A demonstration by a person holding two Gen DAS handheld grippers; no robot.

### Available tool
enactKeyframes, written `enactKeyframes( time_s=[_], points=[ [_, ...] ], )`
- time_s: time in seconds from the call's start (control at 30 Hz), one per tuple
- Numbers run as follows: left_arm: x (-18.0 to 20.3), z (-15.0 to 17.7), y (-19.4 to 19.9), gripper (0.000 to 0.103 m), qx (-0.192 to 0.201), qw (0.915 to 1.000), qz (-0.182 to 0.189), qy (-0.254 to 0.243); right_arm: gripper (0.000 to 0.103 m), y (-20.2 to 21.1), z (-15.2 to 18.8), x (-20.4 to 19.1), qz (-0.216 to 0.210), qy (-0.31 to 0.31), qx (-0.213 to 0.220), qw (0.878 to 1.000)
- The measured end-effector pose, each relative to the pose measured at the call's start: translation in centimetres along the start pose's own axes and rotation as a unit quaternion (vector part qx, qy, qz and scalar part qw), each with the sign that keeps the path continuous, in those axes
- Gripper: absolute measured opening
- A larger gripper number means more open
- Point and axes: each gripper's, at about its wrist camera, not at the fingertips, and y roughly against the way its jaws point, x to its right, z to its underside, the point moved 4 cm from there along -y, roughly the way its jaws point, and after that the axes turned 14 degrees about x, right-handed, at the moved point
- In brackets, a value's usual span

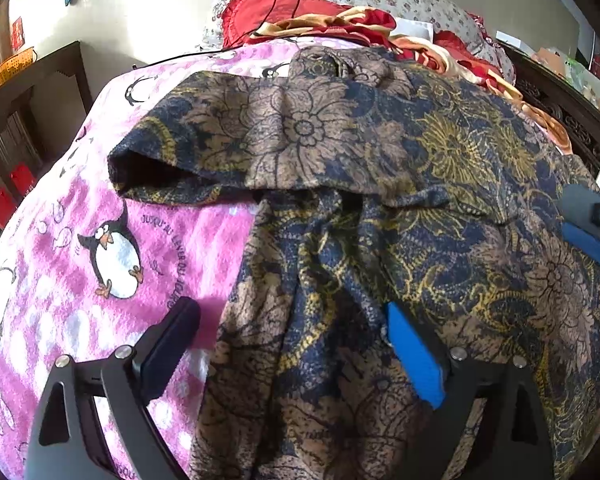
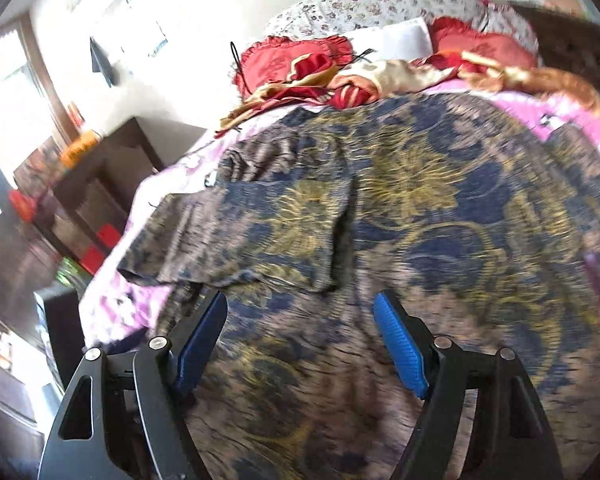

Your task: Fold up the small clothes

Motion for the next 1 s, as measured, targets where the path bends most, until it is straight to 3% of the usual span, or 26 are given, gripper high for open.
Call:
enactKeyframes(
  time_s=[0.27,0.43,0.5,0.6,0.63,0.83,1.0],
  points=[
    [0.0,0.0,-0.1,0.096,0.003,1.0000,0.001,0.004,0.067,-5.1,1.7,1.7,-0.027,-0.056,-0.053,0.997],
    [-0.1,-0.1,-0.1,0.097,0.004,1.0000,-0.002,0.007,0.065,-7.3,0.4,3.2,-0.065,-0.138,-0.040,0.988],
    [-0.2,-0.1,-0.2,0.097,0.003,1.0000,-0.004,0.007,0.056,-8.2,-0.2,3.9,-0.074,-0.179,-0.035,0.980],
    [-0.2,-0.1,-0.2,0.097,0.003,1.0000,-0.003,0.007,0.026,-9.0,-0.8,4.6,-0.070,-0.214,-0.039,0.974],
    [-0.2,-0.1,-0.3,0.097,0.003,1.0000,-0.003,0.007,0.012,-8.8,-1.3,4.4,-0.070,-0.203,-0.038,0.976],
    [-0.1,-0.1,-0.3,0.097,0.003,1.0000,-0.005,0.004,0.010,-4.7,-7.0,4.7,-0.042,-0.094,0.000,0.995],
    [-0.1,-0.1,-0.3,0.097,0.003,1.0000,-0.005,0.004,0.010,-1.5,-9.2,9.7,0.032,-0.044,-0.014,0.998]
  ],
)
